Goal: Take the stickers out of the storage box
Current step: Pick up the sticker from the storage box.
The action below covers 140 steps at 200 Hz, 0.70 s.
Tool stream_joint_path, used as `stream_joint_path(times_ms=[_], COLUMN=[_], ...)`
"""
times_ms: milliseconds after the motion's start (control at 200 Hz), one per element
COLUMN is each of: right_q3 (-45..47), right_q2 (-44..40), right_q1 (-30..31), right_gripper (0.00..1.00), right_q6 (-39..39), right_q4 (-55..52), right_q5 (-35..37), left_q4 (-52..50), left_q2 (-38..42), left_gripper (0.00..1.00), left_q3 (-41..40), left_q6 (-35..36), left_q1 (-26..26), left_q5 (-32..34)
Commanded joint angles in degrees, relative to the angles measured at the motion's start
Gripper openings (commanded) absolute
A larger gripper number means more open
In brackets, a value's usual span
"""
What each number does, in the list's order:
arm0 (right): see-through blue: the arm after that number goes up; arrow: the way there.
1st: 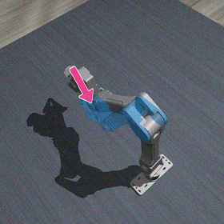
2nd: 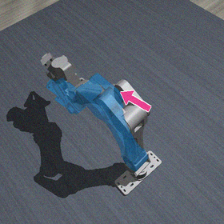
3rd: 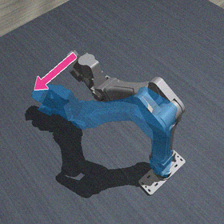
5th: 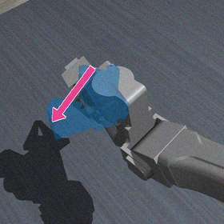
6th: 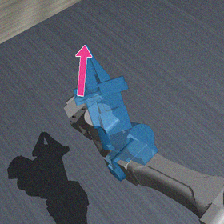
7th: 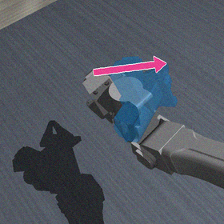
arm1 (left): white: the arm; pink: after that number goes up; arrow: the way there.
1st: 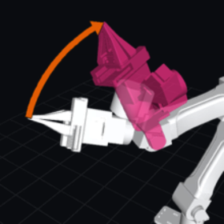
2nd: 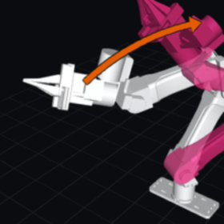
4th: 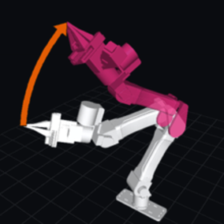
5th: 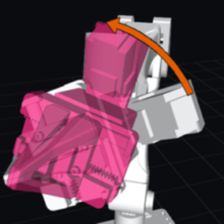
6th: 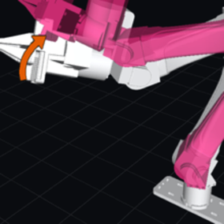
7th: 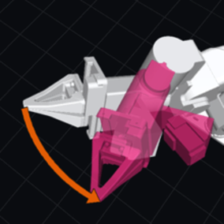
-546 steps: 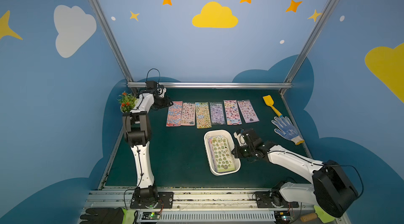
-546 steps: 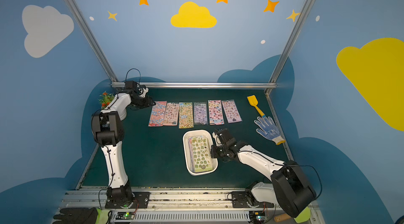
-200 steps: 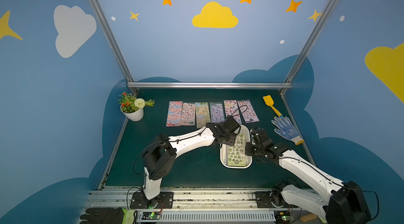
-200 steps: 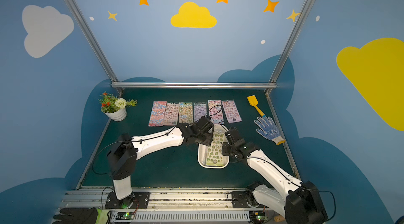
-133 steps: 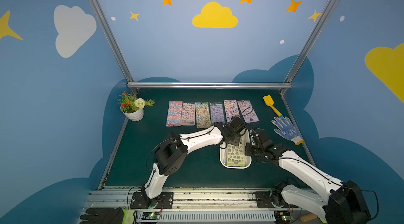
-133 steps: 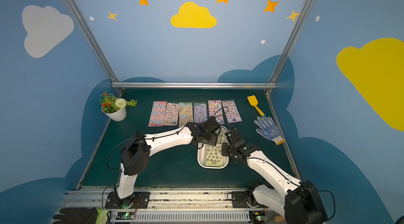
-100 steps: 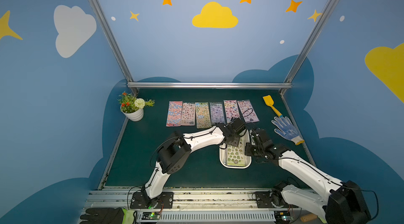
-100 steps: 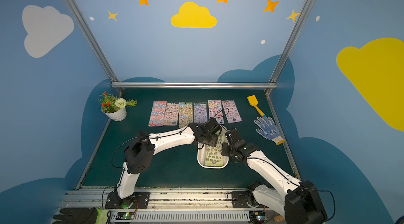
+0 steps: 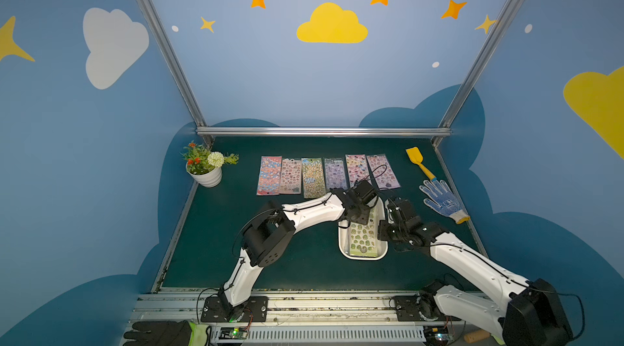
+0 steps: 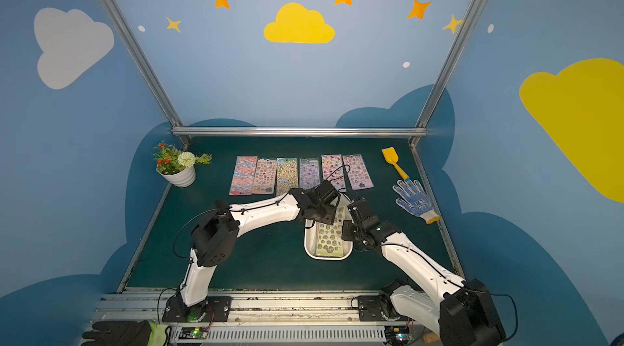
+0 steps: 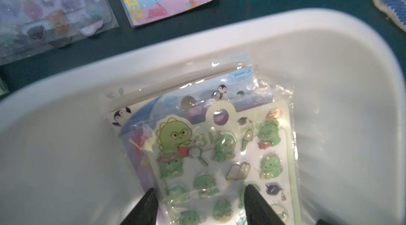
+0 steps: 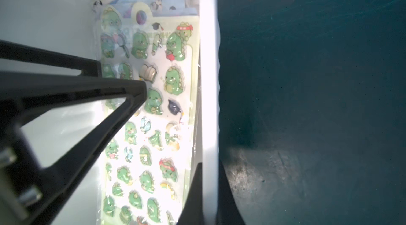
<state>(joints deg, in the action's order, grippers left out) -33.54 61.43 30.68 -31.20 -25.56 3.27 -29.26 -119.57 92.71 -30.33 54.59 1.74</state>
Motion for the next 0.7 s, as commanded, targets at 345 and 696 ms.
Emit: stream_joint_path(times_ms=[345, 696], right_q3=[0.12, 0.18], right_q2=[1.20, 1.85], right_q1=[-0.44, -0.51], right_gripper=[0.00, 0.00], right_q6=[-0.07, -0.22], right_q4=[3.14, 3.53], right_q5=[-1.73, -2.07], left_q4=[9.25, 13.65], left_q2=[9.09, 13.35], left_gripper=[0.43, 0.29], left_q3=[-8.09, -12.02], left_q6=[0.97, 0.19], left_q1=[-1.68, -1.78], left_q5=[-7.04, -9.80])
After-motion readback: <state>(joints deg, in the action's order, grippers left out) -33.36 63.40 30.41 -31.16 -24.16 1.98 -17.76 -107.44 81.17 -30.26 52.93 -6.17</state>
